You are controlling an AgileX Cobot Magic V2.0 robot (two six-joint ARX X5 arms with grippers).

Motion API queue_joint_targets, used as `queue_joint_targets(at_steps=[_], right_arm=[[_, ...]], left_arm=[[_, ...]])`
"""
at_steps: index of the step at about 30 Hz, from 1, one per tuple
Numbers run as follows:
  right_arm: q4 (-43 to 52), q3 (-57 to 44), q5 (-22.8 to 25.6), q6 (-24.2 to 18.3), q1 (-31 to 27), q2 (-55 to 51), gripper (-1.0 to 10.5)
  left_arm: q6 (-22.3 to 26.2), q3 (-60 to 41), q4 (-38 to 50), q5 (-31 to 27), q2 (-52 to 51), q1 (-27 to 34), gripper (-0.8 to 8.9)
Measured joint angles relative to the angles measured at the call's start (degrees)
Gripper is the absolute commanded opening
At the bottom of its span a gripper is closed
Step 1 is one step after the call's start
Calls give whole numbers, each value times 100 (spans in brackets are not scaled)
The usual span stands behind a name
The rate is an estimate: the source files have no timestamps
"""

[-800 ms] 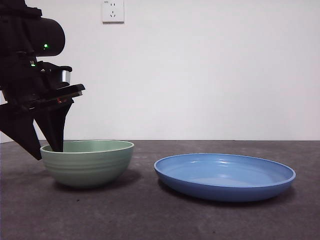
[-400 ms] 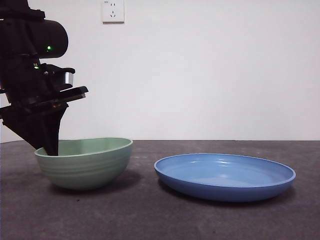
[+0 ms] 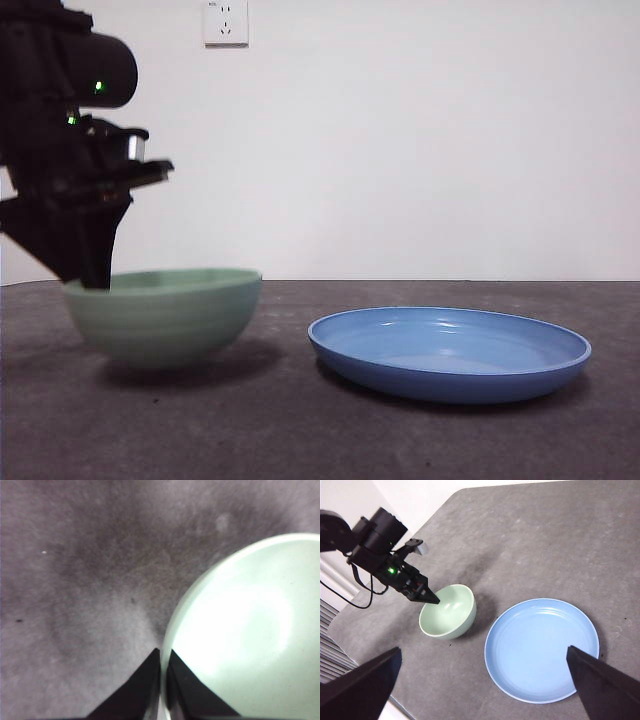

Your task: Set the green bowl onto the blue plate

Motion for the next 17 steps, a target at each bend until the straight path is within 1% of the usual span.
queue_joint_targets(at_steps=[5, 8, 13, 17], right_arm=[[0, 0, 0, 0, 0, 0, 601], [0, 0, -17, 0, 0, 0, 601], [0, 0, -264, 0, 0, 0, 601], [0, 0, -291, 0, 0, 0, 601]], left_arm=[[-90, 756, -789, -4, 0, -50, 9], [-157, 1207, -1237, -7, 0, -203, 9], [-328, 1665, -1311, -4, 0, -636, 9], [-496, 1928, -1281, -4, 81, -1047, 9]])
